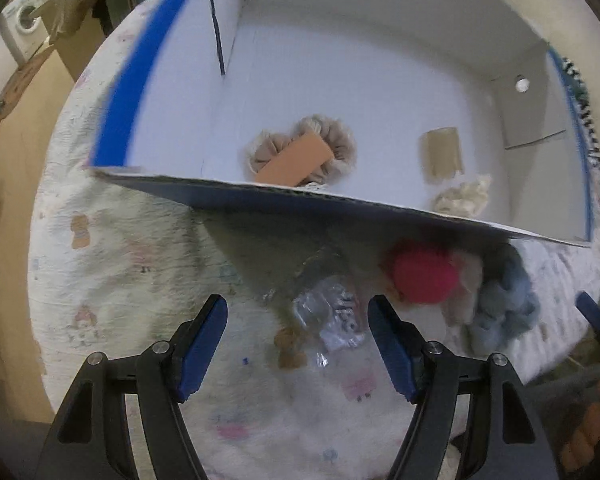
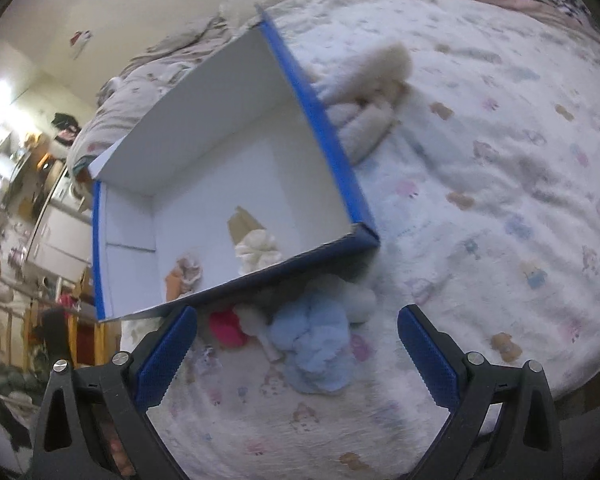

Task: Organize soft objects
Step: 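Lower the left tool to the clear plastic bag and the right tool to the light-blue plush, then grasp the clear plastic bag with the left tool while the right tool grasps the light-blue plush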

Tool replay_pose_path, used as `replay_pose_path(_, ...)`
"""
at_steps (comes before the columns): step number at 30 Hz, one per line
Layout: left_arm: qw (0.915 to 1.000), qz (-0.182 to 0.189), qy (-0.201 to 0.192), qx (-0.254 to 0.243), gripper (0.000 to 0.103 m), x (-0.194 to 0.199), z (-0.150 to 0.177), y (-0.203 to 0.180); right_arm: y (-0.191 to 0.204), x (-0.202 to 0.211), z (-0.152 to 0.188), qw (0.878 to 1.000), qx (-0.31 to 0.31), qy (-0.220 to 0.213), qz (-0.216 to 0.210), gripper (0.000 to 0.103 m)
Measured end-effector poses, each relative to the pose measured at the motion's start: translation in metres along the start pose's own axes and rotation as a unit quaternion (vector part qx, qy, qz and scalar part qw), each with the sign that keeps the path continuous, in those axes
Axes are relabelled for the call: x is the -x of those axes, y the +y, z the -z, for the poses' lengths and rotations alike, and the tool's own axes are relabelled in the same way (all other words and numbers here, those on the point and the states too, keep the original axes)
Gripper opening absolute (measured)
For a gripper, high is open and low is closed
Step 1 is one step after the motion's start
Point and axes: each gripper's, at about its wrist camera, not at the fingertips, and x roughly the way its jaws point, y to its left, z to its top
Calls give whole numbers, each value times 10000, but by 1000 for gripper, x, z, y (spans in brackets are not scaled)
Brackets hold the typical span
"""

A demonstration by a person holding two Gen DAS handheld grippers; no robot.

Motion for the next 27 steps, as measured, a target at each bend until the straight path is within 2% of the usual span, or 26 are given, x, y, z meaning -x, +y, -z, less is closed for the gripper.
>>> replay_pose_path(3,9999,-40,90,-57,70,-14,-3,-9,-4,-6,0,9999,-57,149,45,98)
replay_pose_path(5,9997,-35,187,-132,70,-23,-4,-14,-5,-13,2,9995,-34,308,117,89)
replay_pose_path(8,9992,-128,320,-178,68,-34,-4,-16,-5,-27,5,9981,7,595,186,87)
replay_pose_path(10,9993,-147,296,-176,57,-35,-4,-17,-4,-39,8,9963,49,826,239,84)
replay_pose_path(11,9994,-148,258,-182,54,-35,-3,-18,-3,-46,9,9952,84,937,276,80)
replay_pose_path(14,9993,-148,263,-225,43,-35,-1,-20,3,-62,13,9919,226,1184,399,78)
replay_pose_path(15,9992,-156,266,-250,32,-35,-1,-20,4,-64,14,9914,267,1203,443,76)
replay_pose_path(16,9991,-142,283,-280,23,-34,0,-20,6,-67,15,9907,316,1232,479,63)
replay_pose_path(17,9990,-89,311,-304,23,-32,-1,-16,8,-69,16,9902,346,1270,461,42)
replay_pose_path(20,9991,-60,288,-321,23,-26,2,-15,14,-72,21,9887,472,1361,408,24)
replay_pose_path(23,9991,-88,257,-326,23,-19,4,-10,23,-64,24,9899,739,1181,259,18)
replay_pose_path(27,9996,-48,130,-247,23,-2,9,0,34,-45,29,9904,975,974,-55,17)
